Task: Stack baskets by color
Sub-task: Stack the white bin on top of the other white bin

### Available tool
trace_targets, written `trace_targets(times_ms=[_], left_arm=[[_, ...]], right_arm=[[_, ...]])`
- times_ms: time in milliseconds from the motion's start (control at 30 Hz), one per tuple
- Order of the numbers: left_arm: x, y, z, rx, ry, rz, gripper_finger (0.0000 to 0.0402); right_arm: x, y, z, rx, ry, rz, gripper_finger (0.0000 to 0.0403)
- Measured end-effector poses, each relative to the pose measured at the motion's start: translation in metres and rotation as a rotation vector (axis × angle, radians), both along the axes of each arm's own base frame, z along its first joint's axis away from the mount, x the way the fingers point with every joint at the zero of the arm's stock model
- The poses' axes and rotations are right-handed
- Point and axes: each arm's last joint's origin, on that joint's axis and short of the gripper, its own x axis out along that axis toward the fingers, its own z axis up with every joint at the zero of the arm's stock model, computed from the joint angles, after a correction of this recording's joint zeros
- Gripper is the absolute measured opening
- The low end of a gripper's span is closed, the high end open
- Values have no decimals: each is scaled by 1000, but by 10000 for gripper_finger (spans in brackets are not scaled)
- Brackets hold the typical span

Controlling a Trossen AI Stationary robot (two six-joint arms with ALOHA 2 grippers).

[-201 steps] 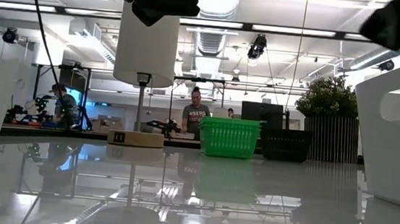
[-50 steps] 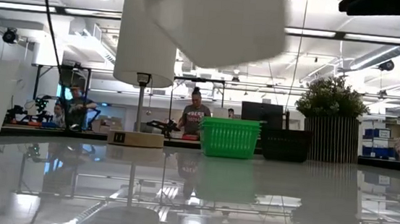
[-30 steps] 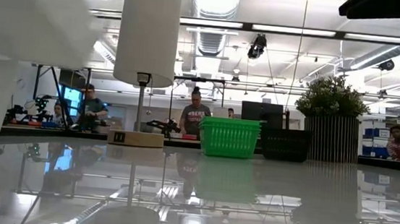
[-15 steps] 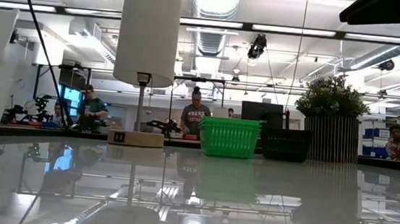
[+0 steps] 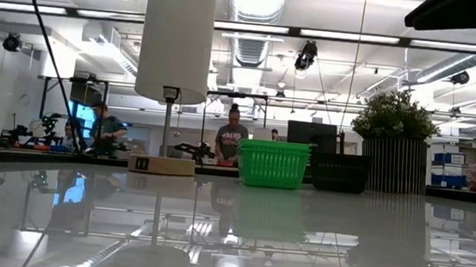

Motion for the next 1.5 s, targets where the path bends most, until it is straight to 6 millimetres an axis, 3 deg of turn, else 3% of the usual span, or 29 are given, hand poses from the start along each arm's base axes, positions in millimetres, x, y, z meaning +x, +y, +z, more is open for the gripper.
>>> trace_targets(times_ms=[333, 600, 767, 1000, 1167, 1300, 1500], left_arm=[[4, 3, -1, 2, 3, 58, 134], [13, 11, 15, -79, -14, 203, 139], [30, 31, 20, -77, -24, 276, 134], [49, 82, 23, 76, 52, 315, 134], [63, 108, 13, 143, 71, 107, 134], [68, 114, 11, 197, 86, -120, 134], [71, 121, 11, 183, 96, -82, 134]], right_arm=[[0, 0, 0, 12, 0, -3, 68], [0, 0, -1, 29, 11, 5, 68], [0, 0, -1, 25, 13, 7, 68], [-1, 0, -2, 3, 24, 15, 68], [-1, 0, -2, -6, 29, 18, 68], [-1, 0, -2, -9, 30, 19, 68], [-1, -1, -3, -13, 33, 20, 68]])
